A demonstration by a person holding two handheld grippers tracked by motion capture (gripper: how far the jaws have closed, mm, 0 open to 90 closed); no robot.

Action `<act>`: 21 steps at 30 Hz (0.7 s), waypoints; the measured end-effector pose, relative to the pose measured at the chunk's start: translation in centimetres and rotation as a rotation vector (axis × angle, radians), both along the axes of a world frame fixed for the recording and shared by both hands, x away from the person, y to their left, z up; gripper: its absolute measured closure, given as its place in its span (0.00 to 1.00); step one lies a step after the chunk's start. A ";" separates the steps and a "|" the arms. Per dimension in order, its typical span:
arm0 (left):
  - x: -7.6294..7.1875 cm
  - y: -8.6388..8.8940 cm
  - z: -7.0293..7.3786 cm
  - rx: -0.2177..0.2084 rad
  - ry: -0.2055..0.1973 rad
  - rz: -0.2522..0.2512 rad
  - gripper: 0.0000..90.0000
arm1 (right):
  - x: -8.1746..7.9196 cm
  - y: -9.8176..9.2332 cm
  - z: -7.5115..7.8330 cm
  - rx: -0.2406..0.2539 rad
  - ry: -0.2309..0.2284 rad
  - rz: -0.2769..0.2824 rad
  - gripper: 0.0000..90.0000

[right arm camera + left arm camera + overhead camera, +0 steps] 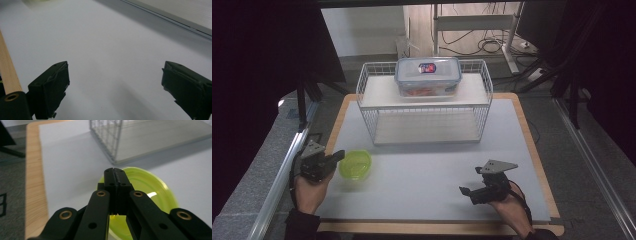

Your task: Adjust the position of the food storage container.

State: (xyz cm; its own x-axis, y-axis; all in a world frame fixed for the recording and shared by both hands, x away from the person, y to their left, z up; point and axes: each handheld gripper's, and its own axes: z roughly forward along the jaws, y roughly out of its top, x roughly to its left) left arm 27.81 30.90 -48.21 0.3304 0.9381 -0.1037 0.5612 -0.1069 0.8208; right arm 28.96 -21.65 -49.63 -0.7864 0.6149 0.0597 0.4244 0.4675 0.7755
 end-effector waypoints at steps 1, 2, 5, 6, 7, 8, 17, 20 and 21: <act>0.1 0.2 -0.2 -0.003 0.007 0.009 1.00 | 0.0 0.0 0.0 -0.001 0.000 0.000 0.08; 0.2 0.4 -0.5 -0.001 0.014 0.018 1.00 | 0.0 0.0 0.0 -0.003 0.001 0.001 0.08; 0.5 0.7 -1.1 0.011 0.034 0.036 1.00 | 0.0 0.0 -0.1 -0.008 0.003 0.004 0.09; 0.6 0.7 -1.3 0.018 0.040 0.041 1.00 | 0.0 0.0 -0.1 -0.009 0.003 0.004 0.09; 0.6 0.8 -1.5 0.023 0.045 0.049 1.00 | 0.0 0.0 -0.1 -0.012 0.003 0.004 0.09; 0.7 0.9 -1.7 0.028 0.051 0.055 1.00 | 0.0 0.1 -0.1 -0.014 0.005 0.004 0.09; 0.9 0.4 -2.6 0.061 0.100 0.053 1.00 | 0.0 0.1 -0.3 -0.035 0.017 0.010 0.10; 0.8 0.2 -2.7 0.058 0.105 0.045 1.00 | 0.1 0.1 -0.3 -0.036 0.021 0.009 0.10; 0.8 0.1 -2.7 0.051 0.107 0.041 1.00 | 0.1 0.1 -0.3 -0.036 0.021 0.010 0.10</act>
